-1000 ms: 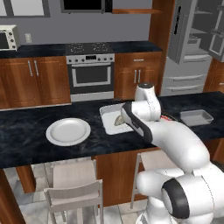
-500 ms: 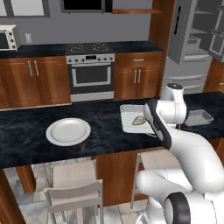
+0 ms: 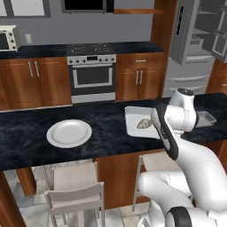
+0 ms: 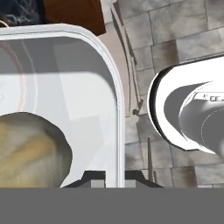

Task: Place two dumplings into each of the tupperware containers and then place the containers in the fridge.

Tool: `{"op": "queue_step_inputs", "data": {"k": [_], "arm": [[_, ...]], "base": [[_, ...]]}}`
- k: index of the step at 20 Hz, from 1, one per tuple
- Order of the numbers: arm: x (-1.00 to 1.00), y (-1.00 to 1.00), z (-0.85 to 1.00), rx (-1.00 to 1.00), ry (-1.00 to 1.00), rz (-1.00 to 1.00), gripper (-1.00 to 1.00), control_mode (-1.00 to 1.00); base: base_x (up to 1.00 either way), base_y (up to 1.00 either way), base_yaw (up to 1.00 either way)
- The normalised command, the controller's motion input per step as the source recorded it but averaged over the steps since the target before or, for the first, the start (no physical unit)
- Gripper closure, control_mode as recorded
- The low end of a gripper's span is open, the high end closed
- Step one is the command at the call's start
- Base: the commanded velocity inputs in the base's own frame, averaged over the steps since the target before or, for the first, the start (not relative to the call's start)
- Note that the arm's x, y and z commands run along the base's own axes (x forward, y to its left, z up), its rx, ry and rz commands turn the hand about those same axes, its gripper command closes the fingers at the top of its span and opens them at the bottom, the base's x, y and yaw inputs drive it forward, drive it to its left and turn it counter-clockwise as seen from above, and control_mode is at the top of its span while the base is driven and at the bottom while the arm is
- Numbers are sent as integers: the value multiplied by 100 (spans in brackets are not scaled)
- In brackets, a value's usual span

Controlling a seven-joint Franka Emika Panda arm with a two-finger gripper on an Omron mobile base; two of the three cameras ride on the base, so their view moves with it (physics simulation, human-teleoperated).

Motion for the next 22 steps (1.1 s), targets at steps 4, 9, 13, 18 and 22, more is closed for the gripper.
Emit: {"op": "queue_step_inputs", "data": {"k": [4, 9, 13, 18, 22], "arm": [[-20, -21, 0, 4, -3, 0, 100, -100], [0, 0, 0, 0, 0, 0, 100, 100], [0, 0, 0, 0, 0, 0, 100, 100], [0, 0, 0, 0, 0, 0, 100, 100], [0, 0, 0, 0, 0, 0, 100, 100]], "base": [[0, 0, 0], [-62, -50, 0], [-26, -49, -1], [11, -91, -10], [27, -100, -12]]}}
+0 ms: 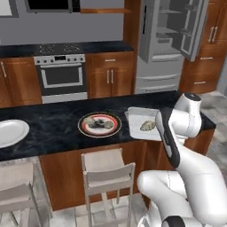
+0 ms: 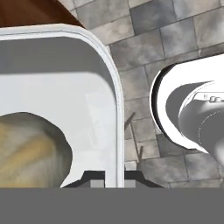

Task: Place two dumplings into each of the tupperware containers and then place the containers in the fridge.

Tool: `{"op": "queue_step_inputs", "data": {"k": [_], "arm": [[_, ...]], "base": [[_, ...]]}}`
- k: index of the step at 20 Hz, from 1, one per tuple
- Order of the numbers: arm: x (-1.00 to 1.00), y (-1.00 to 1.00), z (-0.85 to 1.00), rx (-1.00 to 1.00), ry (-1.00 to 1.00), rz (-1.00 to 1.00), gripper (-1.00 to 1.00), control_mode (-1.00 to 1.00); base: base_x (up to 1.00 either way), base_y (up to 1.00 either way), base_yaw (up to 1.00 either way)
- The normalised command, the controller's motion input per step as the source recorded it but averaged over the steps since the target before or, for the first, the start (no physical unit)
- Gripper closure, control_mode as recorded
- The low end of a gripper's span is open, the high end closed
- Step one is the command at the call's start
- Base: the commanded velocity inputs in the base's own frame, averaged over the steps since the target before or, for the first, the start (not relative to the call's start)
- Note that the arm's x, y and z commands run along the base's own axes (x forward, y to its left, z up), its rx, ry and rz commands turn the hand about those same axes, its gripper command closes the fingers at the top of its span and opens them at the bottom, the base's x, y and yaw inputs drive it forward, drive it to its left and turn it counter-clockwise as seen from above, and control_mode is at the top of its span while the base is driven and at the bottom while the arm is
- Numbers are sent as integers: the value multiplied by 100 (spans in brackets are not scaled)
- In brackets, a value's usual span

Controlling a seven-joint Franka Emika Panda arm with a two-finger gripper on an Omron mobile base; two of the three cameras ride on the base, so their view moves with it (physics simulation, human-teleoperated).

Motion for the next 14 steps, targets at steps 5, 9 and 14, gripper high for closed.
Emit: {"op": "queue_step_inputs", "data": {"k": [5, 9, 14], "arm": [[0, 0, 0, 0, 0, 0, 100, 100], [0, 0, 0, 0, 0, 0, 100, 100], [0, 0, 0, 0, 0, 0, 100, 100]], "base": [[37, -100, -10], [41, -100, -5], [34, -100, 0]]}}
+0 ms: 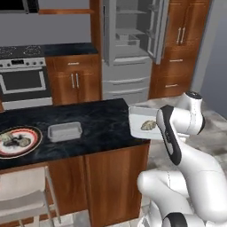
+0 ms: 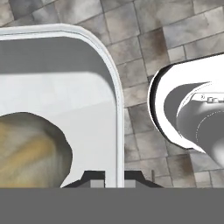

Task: Place two dumplings into each of the tupperware containers and then place the containers in the fridge.

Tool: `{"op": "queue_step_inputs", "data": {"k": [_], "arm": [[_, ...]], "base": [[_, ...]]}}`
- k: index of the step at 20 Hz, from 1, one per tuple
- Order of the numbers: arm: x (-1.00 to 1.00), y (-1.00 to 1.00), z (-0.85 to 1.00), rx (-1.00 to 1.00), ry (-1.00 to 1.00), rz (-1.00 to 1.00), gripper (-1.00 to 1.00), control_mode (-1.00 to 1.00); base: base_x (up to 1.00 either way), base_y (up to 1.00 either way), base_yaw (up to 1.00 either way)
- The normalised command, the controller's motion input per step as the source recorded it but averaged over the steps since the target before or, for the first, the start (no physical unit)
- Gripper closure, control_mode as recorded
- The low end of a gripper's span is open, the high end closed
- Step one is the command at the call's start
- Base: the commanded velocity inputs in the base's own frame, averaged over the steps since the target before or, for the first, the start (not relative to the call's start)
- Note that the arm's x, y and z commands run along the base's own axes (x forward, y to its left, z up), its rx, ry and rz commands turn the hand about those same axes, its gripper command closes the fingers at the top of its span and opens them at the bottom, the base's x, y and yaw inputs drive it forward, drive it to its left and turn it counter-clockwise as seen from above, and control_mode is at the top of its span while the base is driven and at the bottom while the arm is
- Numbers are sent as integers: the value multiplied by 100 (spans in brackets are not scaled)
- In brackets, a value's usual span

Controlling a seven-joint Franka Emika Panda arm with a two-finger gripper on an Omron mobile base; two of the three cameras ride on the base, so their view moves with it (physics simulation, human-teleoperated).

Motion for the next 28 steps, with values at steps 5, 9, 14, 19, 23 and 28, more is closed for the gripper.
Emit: {"op": "queue_step_inputs", "data": {"k": [5, 9, 14, 19, 23, 28], "arm": [[0, 0, 0, 0, 0, 0, 100, 100], [0, 0, 0, 0, 0, 0, 100, 100], [0, 0, 0, 0, 0, 0, 100, 100], [0, 0, 0, 0, 0, 0, 100, 100], [0, 0, 0, 0, 0, 0, 100, 100], [0, 0, 0, 0, 0, 0, 100, 100]], "base": [[36, -100, 0], [42, -100, 0], [70, -91, 10], [89, -65, 22], [100, -31, 27], [100, -27, 28]]}}
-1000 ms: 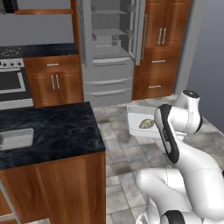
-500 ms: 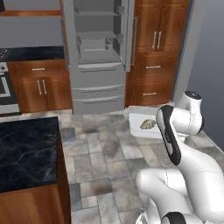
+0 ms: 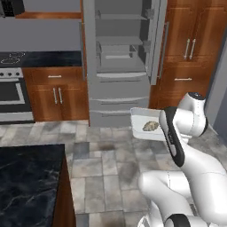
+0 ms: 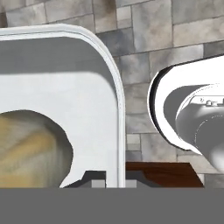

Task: Place two dumplings into each of the tupperware containers and then place the containers in the fridge.

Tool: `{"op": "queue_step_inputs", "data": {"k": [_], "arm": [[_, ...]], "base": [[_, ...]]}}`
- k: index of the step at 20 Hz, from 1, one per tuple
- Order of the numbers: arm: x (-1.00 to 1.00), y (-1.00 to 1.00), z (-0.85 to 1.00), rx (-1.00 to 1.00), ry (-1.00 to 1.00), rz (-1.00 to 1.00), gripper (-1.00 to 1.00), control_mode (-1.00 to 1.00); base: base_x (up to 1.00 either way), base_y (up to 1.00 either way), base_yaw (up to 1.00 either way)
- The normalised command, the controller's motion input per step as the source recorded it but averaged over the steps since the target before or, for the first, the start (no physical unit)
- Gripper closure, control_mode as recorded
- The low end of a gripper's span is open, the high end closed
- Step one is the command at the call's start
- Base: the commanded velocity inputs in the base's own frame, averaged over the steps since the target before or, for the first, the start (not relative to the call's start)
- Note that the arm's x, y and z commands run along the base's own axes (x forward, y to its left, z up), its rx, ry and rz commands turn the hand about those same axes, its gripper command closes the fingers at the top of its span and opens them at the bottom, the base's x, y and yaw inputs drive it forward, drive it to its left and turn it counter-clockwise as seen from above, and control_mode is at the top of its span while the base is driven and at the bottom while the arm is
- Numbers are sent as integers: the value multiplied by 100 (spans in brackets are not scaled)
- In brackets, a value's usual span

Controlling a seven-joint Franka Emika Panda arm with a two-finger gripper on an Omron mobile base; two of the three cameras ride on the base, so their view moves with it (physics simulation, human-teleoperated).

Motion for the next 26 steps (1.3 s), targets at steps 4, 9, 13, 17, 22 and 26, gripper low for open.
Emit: {"op": "queue_step_inputs", "data": {"k": [4, 9, 13, 17, 22, 26], "arm": [[0, 0, 0, 0, 0, 0, 100, 100], [0, 0, 0, 0, 0, 0, 100, 100], [0, 0, 0, 0, 0, 0, 100, 100], [0, 0, 0, 0, 0, 0, 100, 100], [0, 0, 0, 0, 0, 0, 100, 100], [0, 0, 0, 0, 0, 0, 100, 100]], "base": [[89, -64, 18], [90, -73, 14], [94, -41, 11], [89, -9, 7], [84, -1, 6], [79, 0, 2]]}}
